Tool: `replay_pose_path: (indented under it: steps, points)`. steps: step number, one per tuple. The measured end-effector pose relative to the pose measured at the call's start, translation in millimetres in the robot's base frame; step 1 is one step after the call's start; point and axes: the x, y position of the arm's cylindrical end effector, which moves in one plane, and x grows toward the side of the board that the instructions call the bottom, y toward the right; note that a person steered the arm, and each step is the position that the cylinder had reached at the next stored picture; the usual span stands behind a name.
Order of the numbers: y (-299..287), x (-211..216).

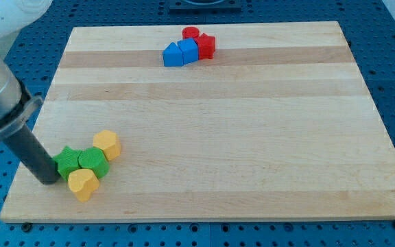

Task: Separate the red blocks and blue blocks

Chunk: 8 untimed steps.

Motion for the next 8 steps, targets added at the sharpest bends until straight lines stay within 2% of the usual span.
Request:
replay_pose_path:
  steps: [1,2,3,4,5,6,7,8]
  points:
    - [-28,-22]
    - [-25,-87]
    - [6,-177]
    - [66,-264]
    - [160,-308]
    - [263,-326]
    - [314,-326]
    - [314,-326]
